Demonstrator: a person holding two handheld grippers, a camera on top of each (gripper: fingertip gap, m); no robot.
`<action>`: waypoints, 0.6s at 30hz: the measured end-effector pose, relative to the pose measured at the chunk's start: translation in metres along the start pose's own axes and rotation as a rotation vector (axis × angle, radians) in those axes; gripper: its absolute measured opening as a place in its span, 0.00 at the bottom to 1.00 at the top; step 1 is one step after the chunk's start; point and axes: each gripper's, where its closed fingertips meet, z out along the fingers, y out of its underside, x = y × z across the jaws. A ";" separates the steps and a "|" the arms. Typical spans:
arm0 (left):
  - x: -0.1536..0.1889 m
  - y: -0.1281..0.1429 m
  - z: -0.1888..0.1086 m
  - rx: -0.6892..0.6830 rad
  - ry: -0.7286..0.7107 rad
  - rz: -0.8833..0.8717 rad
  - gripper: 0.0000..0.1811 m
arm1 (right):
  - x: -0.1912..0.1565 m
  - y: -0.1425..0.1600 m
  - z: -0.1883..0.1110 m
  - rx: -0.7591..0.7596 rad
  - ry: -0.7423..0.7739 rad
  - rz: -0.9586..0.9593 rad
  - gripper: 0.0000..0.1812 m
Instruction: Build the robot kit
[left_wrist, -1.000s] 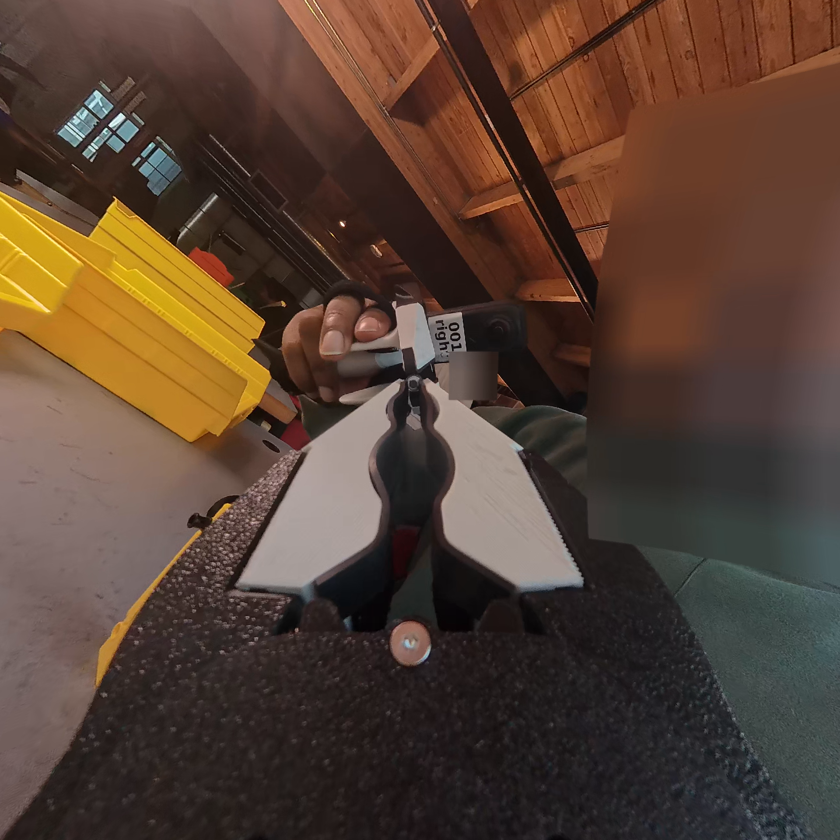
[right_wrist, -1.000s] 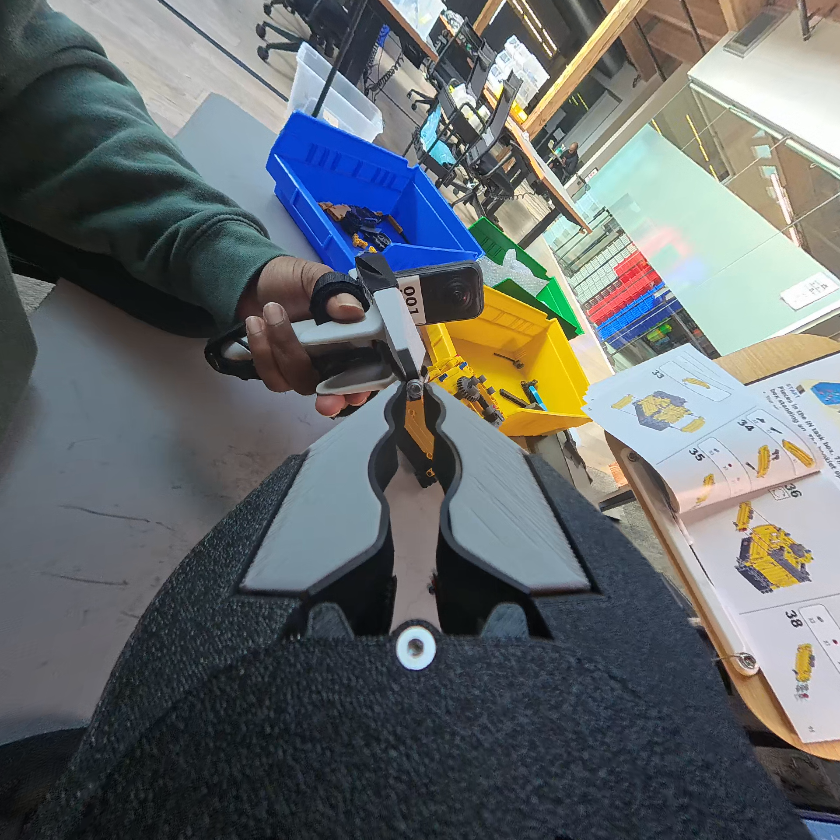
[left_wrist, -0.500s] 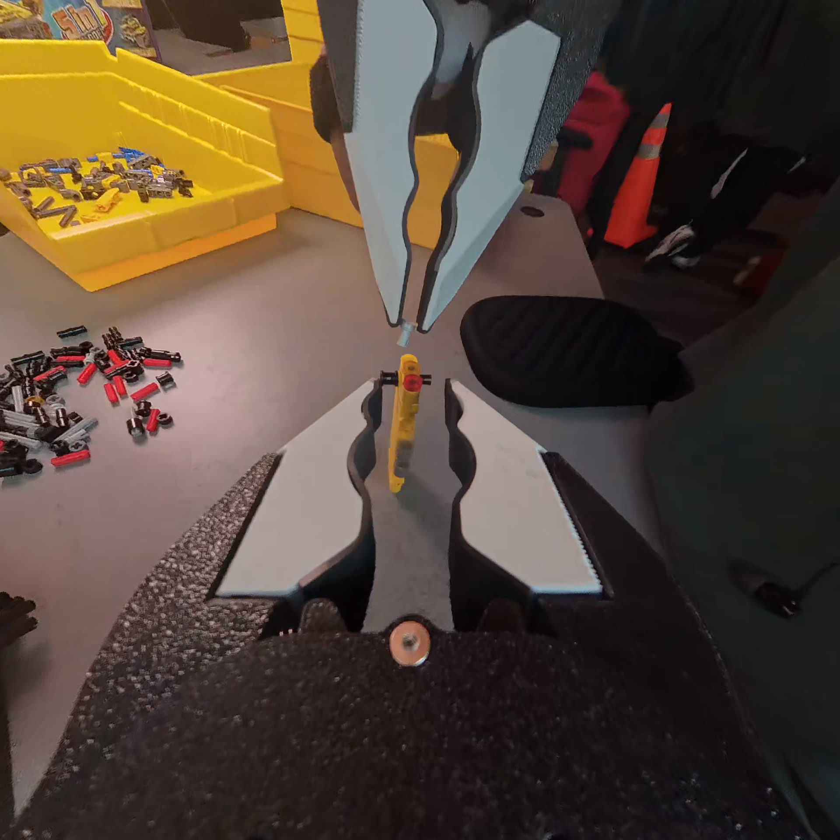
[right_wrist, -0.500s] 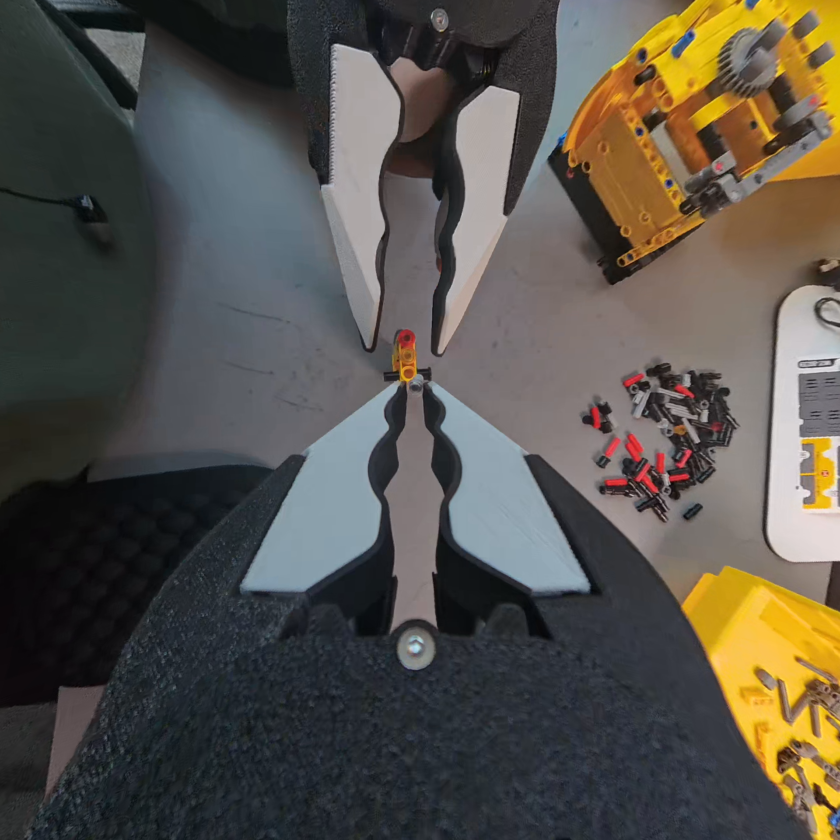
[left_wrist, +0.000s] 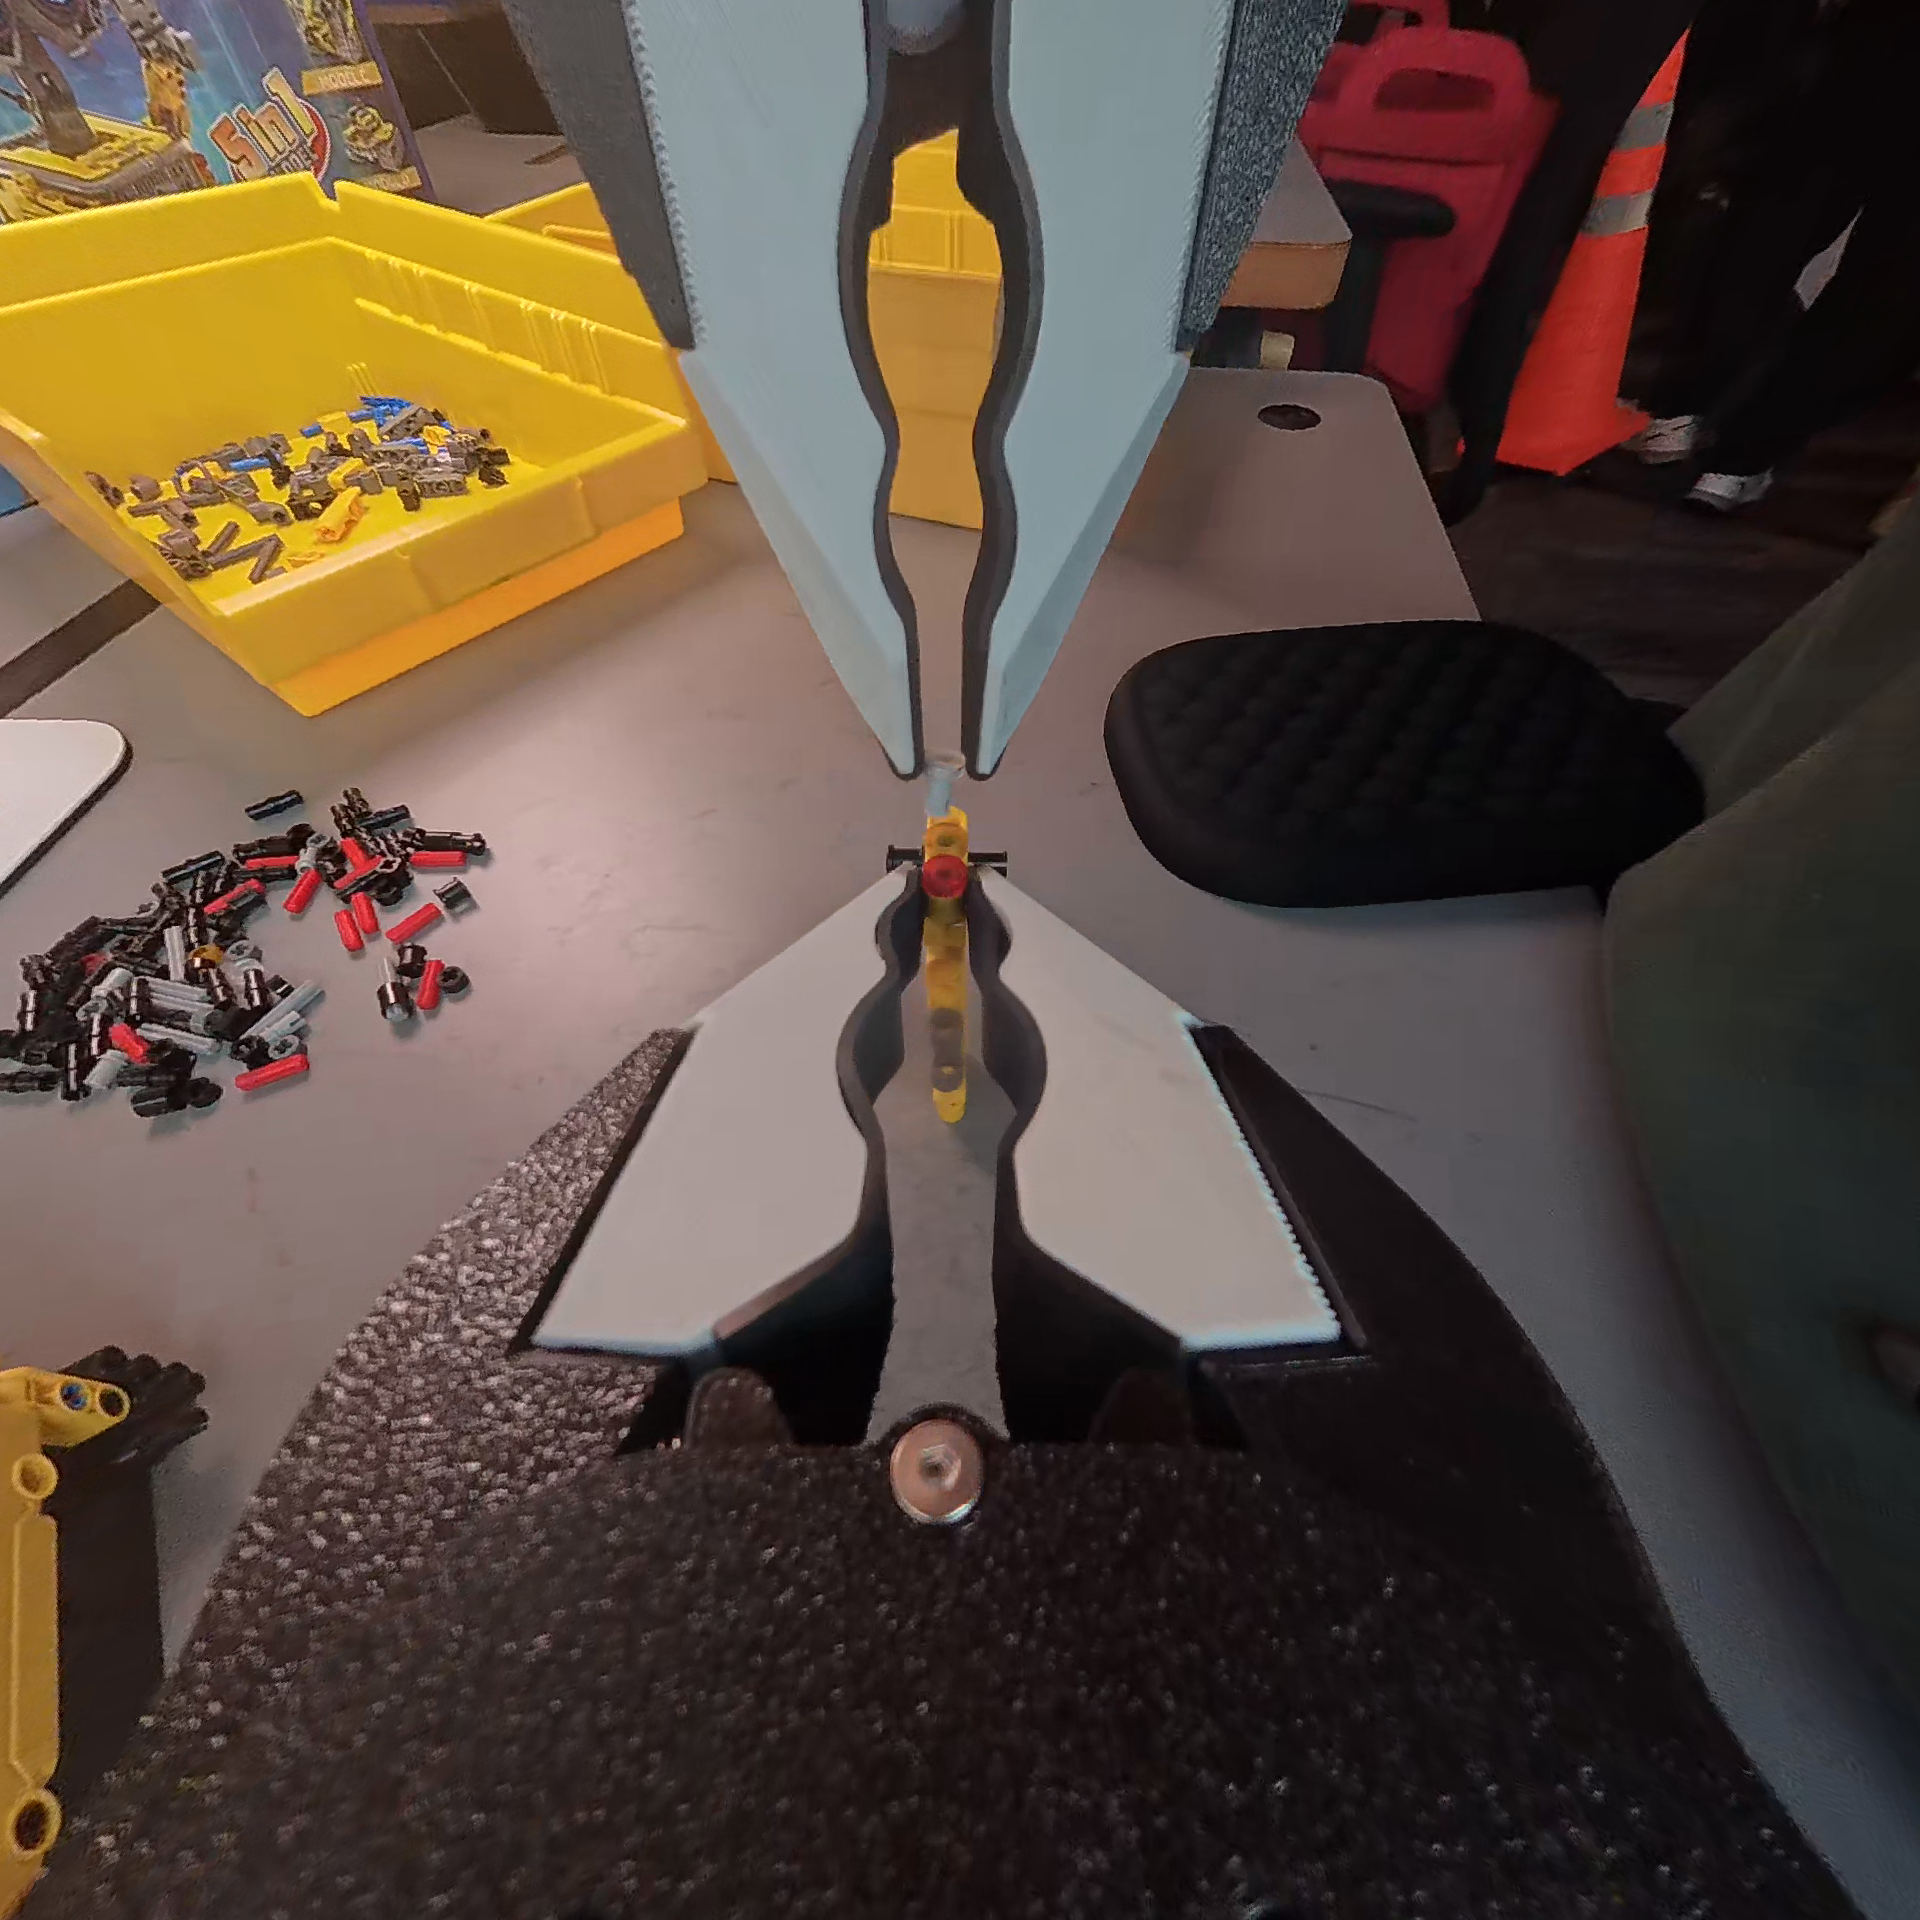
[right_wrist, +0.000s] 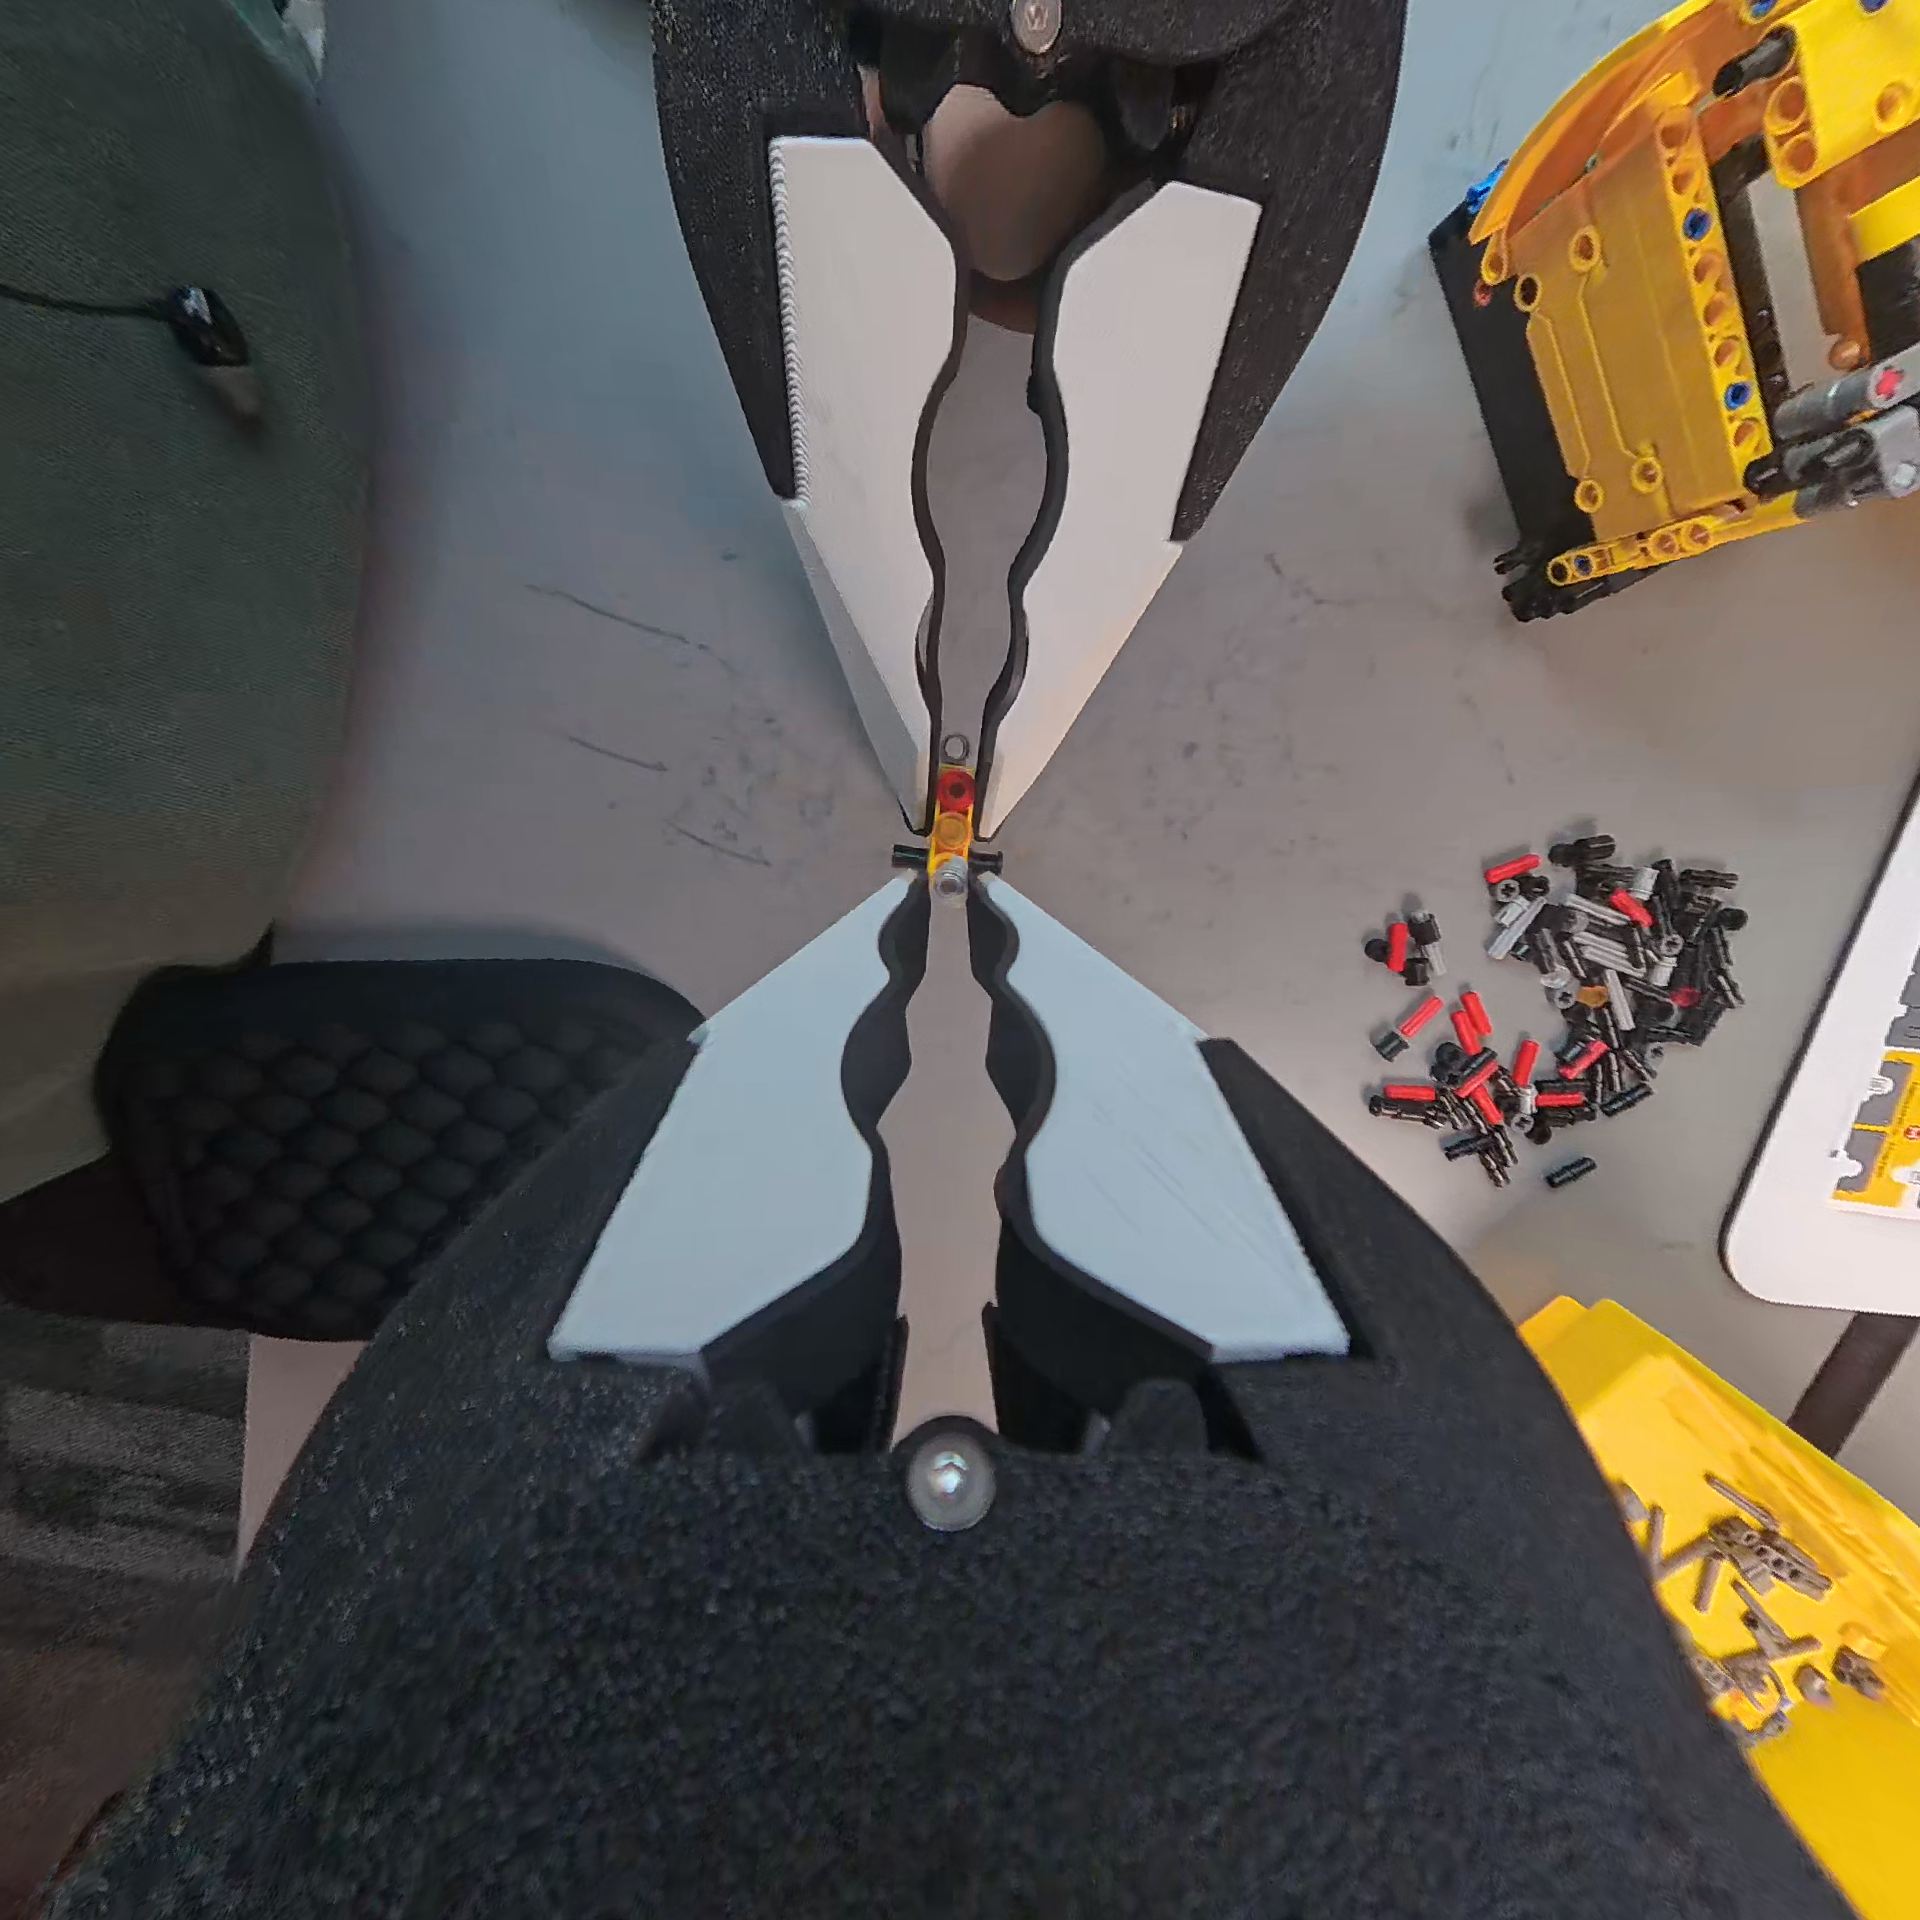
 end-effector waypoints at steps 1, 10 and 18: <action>0.000 0.000 0.000 0.000 -0.001 0.002 0.04 | 0.000 0.002 0.001 -0.020 0.000 -0.006 0.04; -0.001 0.000 0.000 0.005 -0.013 0.005 0.04 | 0.000 0.004 0.004 -0.139 -0.042 -0.018 0.04; 0.001 0.000 0.001 -0.017 -0.030 0.037 0.04 | -0.002 -0.001 0.007 -0.195 -0.072 -0.022 0.03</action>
